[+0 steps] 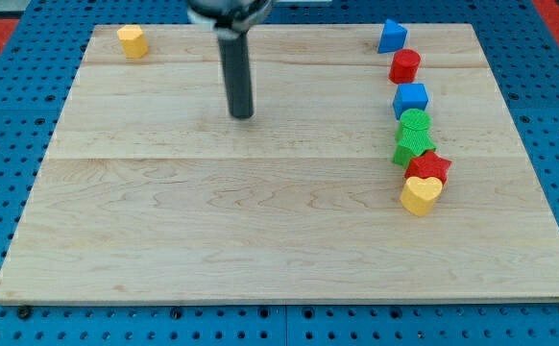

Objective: Place the yellow hexagon to the bottom of the yellow heart

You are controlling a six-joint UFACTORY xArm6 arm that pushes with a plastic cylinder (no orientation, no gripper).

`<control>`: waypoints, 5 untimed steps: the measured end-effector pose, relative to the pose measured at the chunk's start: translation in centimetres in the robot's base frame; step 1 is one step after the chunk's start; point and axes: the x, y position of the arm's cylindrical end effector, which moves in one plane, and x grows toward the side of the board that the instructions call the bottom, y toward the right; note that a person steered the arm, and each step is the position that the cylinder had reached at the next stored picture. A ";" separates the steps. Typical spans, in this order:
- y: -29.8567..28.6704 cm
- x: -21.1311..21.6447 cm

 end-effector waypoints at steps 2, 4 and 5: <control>-0.3 -14.3; -1.7 -14.4; -4.0 -14.4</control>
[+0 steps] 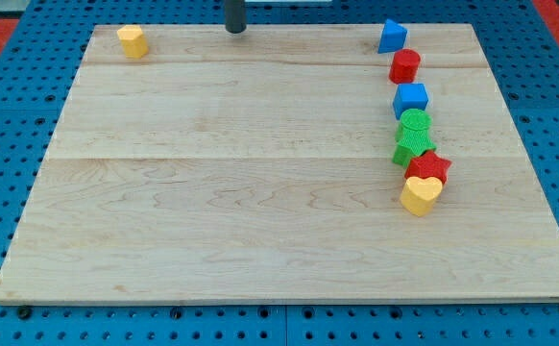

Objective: Place the yellow hexagon to the bottom of the yellow heart

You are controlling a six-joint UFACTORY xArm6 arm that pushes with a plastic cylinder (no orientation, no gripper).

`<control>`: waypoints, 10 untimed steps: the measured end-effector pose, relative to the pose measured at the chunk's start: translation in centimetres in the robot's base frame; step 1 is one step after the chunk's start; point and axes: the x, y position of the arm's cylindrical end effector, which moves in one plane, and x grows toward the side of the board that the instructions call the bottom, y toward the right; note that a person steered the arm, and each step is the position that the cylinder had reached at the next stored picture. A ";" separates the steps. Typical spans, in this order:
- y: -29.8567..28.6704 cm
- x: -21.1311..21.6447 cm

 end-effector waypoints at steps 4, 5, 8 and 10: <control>-11.3 3.1; -10.3 5.6; -13.1 2.7; -11.6 5.3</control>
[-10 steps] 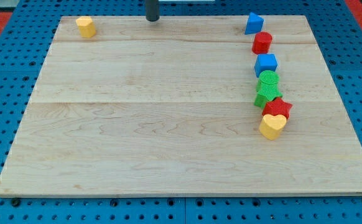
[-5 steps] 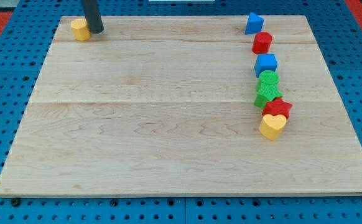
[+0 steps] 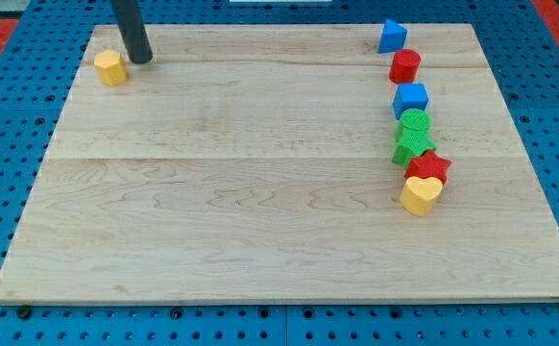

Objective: Place the yellow hexagon to the bottom of the yellow heart

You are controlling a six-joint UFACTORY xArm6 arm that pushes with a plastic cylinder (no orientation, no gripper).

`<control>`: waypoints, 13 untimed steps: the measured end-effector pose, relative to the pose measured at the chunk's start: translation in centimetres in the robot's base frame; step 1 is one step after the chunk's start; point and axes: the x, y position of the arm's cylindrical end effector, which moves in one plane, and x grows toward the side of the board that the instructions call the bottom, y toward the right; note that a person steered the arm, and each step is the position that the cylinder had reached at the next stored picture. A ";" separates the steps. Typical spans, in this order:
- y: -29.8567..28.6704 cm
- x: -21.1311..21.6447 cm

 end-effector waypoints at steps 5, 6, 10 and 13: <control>5.3 16.5; 3.2 15.3; 7.9 24.0; 22.2 30.9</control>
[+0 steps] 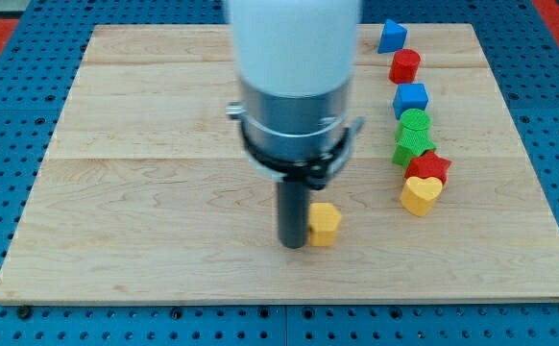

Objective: Place the yellow hexagon to the bottom of the yellow heart

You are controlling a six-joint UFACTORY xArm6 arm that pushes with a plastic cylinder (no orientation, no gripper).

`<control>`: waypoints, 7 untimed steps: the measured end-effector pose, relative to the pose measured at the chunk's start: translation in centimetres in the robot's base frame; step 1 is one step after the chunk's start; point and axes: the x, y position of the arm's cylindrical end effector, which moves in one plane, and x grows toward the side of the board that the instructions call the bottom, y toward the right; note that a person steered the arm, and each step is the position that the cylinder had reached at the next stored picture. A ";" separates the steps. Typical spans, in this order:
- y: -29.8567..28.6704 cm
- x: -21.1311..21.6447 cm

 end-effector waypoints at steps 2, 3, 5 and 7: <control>-1.6 -0.8; 0.5 -0.7; 1.7 -0.8; 4.2 -2.7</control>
